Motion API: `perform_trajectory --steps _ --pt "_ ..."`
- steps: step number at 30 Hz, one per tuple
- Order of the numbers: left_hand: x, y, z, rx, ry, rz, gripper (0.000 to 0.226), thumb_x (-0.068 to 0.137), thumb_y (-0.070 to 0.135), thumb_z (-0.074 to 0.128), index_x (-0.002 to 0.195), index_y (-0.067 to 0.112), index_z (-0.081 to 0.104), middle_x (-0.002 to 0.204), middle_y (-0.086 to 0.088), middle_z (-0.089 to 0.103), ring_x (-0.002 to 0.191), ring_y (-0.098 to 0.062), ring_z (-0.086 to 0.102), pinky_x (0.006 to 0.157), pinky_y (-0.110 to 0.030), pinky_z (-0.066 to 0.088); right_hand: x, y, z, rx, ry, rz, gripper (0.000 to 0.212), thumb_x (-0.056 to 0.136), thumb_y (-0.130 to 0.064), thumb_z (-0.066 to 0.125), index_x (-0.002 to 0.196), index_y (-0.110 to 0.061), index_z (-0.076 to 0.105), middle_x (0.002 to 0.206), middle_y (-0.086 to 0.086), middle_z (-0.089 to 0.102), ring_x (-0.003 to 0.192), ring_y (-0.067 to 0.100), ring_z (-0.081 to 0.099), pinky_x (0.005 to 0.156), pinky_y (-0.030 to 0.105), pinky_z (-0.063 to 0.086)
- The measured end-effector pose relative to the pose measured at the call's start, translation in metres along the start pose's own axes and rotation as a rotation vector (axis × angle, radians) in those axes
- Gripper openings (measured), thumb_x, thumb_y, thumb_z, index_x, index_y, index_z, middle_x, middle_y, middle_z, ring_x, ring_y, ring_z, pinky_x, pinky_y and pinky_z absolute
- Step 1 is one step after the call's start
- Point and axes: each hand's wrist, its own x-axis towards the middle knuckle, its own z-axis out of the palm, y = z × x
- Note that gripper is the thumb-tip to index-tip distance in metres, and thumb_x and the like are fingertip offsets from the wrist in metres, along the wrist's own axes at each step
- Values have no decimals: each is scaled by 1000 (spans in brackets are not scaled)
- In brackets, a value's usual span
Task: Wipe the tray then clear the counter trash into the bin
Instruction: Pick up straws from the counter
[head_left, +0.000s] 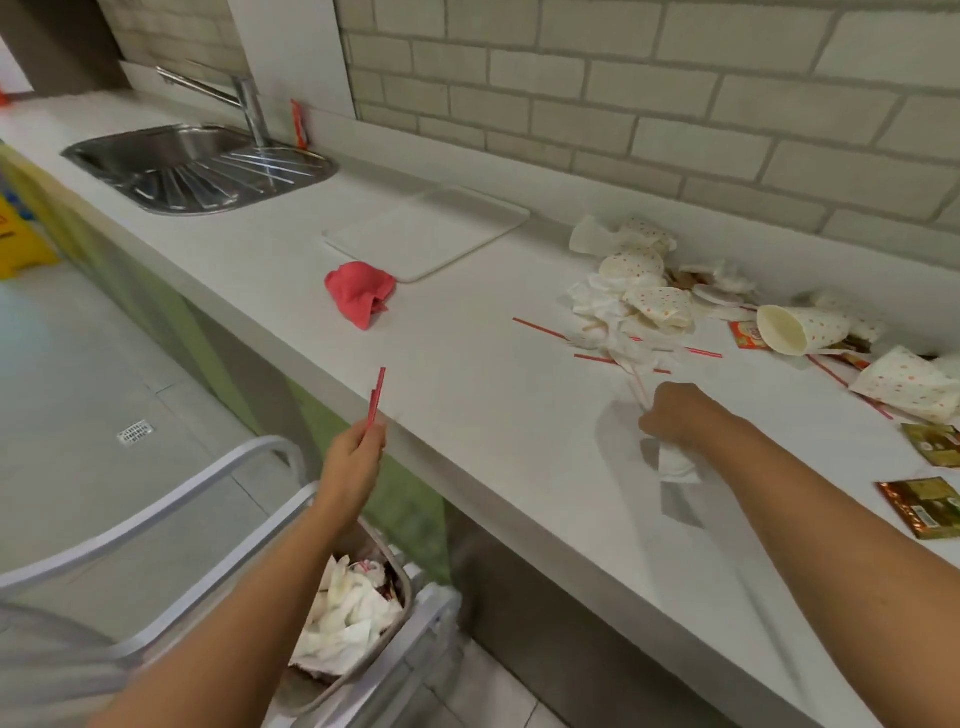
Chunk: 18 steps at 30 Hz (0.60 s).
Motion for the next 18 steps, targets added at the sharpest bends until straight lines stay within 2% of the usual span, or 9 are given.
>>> perform_trajectory --steps 2,4,7,9,12,14,15,17,18 --pt "2 -21 -10 6 22 -48 36 96 27 40 61 20 38 57 3 32 52 -15 27 50 -30 21 -11 -32 -6 6 20 -137 11 89 -15 51 83 -7 46 71 1 44 61 13 43 49 23 29" --pt "2 -39 -17 43 29 -101 36 97 26 39 62 19 39 57 3 34 52 -15 29 51 -31 22 -24 -65 -8 72 11 -295 10 87 -16 52 84 -7 48 76 3 48 66 16 46 50 24 29" --pt "2 -64 -30 96 29 -226 35 97 23 40 63 17 46 57 -2 39 61 -21 36 53 -31 26 -44 -113 8 352 -99 -509 10 82 -10 53 80 -1 57 77 7 52 69 18 46 59 28 32" --pt "-1 -79 -38 156 13 -309 32 96 19 41 65 16 50 67 -11 47 71 -24 43 61 -32 33 -56 -138 31 456 -192 -598 14 82 -9 53 83 2 62 80 7 56 74 18 49 67 30 35" --pt "-15 -89 -51 221 -96 -357 17 96 15 42 86 10 56 84 -12 55 77 -24 49 69 -31 38 -68 -169 77 484 -286 -659 9 86 -9 52 79 -9 58 73 -2 54 67 9 49 63 23 37" --pt "-20 -100 -61 277 -131 -383 16 94 17 48 104 6 55 103 -14 55 93 -26 53 80 -31 41 -69 -186 111 514 -298 -636 14 90 -11 50 77 -12 55 69 -6 51 62 5 45 58 20 35" --pt "-21 -105 -67 294 -128 -398 16 93 18 51 103 6 56 110 -15 54 101 -28 53 86 -33 42 -68 -192 128 525 -291 -620 17 91 -12 49 76 -13 56 71 -4 53 63 6 46 58 20 35" --pt "-23 -107 -78 312 -150 -423 19 92 23 52 101 8 58 120 -15 53 108 -30 52 94 -37 44 -66 -202 156 525 -256 -593 16 93 -12 47 85 -7 60 89 8 64 78 16 55 69 26 41" --pt "-23 -107 -82 324 -169 -432 29 93 28 51 113 8 56 128 -16 49 112 -31 51 95 -37 43 -65 -206 166 533 -235 -579 15 93 -12 47 91 -5 60 100 13 64 88 21 57 74 28 42"
